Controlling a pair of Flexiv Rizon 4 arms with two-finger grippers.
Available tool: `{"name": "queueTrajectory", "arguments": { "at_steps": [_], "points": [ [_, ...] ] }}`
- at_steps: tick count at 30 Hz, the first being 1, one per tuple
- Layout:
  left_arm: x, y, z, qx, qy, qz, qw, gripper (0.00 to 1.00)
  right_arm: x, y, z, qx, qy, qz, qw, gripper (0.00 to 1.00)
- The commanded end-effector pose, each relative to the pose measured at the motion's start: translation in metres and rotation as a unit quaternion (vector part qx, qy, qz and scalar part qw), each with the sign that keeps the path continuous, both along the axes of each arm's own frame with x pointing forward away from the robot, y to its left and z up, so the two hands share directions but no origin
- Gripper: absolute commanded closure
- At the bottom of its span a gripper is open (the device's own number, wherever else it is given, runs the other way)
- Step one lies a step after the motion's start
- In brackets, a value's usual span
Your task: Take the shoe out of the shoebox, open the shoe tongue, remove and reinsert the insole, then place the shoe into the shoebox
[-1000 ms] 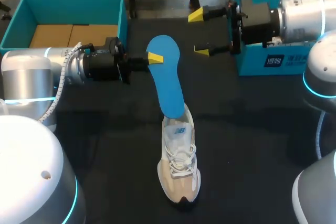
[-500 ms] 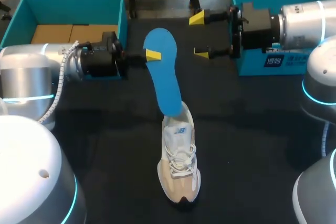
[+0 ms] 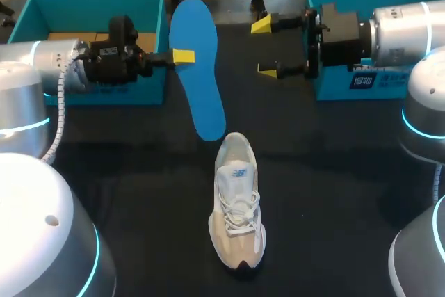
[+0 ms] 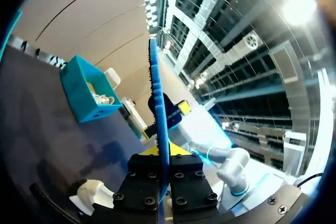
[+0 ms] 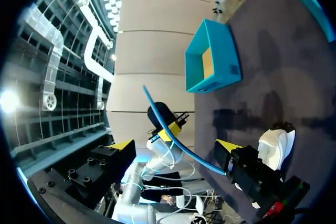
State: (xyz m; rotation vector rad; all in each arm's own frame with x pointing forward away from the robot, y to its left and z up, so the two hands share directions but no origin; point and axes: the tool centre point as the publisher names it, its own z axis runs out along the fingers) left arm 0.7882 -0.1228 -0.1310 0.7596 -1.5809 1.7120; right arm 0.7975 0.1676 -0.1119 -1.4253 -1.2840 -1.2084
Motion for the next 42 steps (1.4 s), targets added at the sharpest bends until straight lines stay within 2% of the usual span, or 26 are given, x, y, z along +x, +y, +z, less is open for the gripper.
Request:
{"name": "queueTrajectory", "arguments": {
  "at_steps": [1, 3, 7, 9, 11, 13, 18, 22, 23, 27, 31, 34, 37, 39, 41, 42],
  "points": [
    [-0.009, 0.002, 0.005, 0.027, -0.251, 0.010, 0.968, 1.00, 0.000, 0.002, 0.000, -0.001, 0.000, -0.001, 1.000, 0.00],
    [-0.009, 0.000, 0.005, 0.033, -0.282, 0.021, 0.959, 1.00, 0.000, 0.002, 0.000, -0.001, 0.000, -0.001, 1.000, 0.00],
    [-0.007, 0.000, 0.001, 0.034, -0.372, 0.048, 0.926, 1.00, 0.000, 0.002, 0.000, -0.001, 0.000, -0.001, 1.000, 0.00],
    [-0.005, 0.000, 0.000, 0.037, -0.425, 0.061, 0.902, 1.00, 0.000, 0.002, 0.000, -0.001, 0.000, -0.001, 1.000, 0.00],
    [-0.005, -0.001, 0.000, 0.039, -0.487, 0.083, 0.869, 1.00, 0.000, 0.002, 0.000, -0.001, 0.000, -0.001, 1.000, 0.00],
    [-0.005, 0.000, 0.002, 0.030, -0.519, 0.087, 0.850, 1.00, 0.000, 0.002, 0.000, -0.001, 0.000, -0.001, 1.000, 0.00],
    [-0.007, 0.003, 0.012, 0.053, -0.634, 0.097, 0.765, 1.00, 0.000, 0.002, 0.000, -0.001, 0.000, -0.001, 1.000, 0.00],
    [-0.003, 0.003, 0.023, 0.071, -0.699, 0.100, 0.704, 1.00, 0.000, 0.002, 0.000, -0.001, 0.000, -0.001, 1.000, 0.00],
    [-0.003, 0.002, 0.024, 0.076, -0.708, 0.100, 0.695, 1.00, 0.000, 0.002, 0.000, -0.001, 0.000, -0.001, 1.000, 0.00],
    [0.000, -0.003, 0.018, 0.102, -0.751, 0.090, 0.646, 1.00, 0.000, 0.002, 0.000, -0.001, 0.000, -0.001, 1.000, 0.00],
    [0.002, -0.005, 0.008, 0.118, -0.807, 0.096, 0.571, 1.00, 0.000, 0.002, 0.000, -0.001, 0.000, -0.001, 1.000, 0.00],
    [0.006, -0.003, 0.003, 0.133, -0.834, 0.097, 0.526, 1.00, 0.000, 0.002, 0.000, -0.001, 0.000, -0.001, 1.000, 0.00],
    [0.010, 0.000, 0.000, 0.143, -0.849, 0.096, 0.500, 1.00, 0.000, 0.002, 0.000, -0.001, 0.000, -0.001, 1.000, 0.00],
    [0.013, 0.003, -0.004, 0.147, -0.872, 0.103, 0.455, 1.00, 0.000, 0.002, 0.000, -0.001, 0.000, -0.001, 1.000, 0.00],
    [0.020, 0.005, -0.005, 0.143, -0.899, 0.135, 0.391, 1.00, 0.000, 0.002, 0.000, -0.001, 0.000, -0.001, 1.000, 0.00],
    [0.020, 0.005, -0.005, 0.143, -0.899, 0.135, 0.391, 1.00, 0.000, 0.002, 0.000, -0.001, 0.000, -0.001, 1.000, 0.00]
  ]
}}
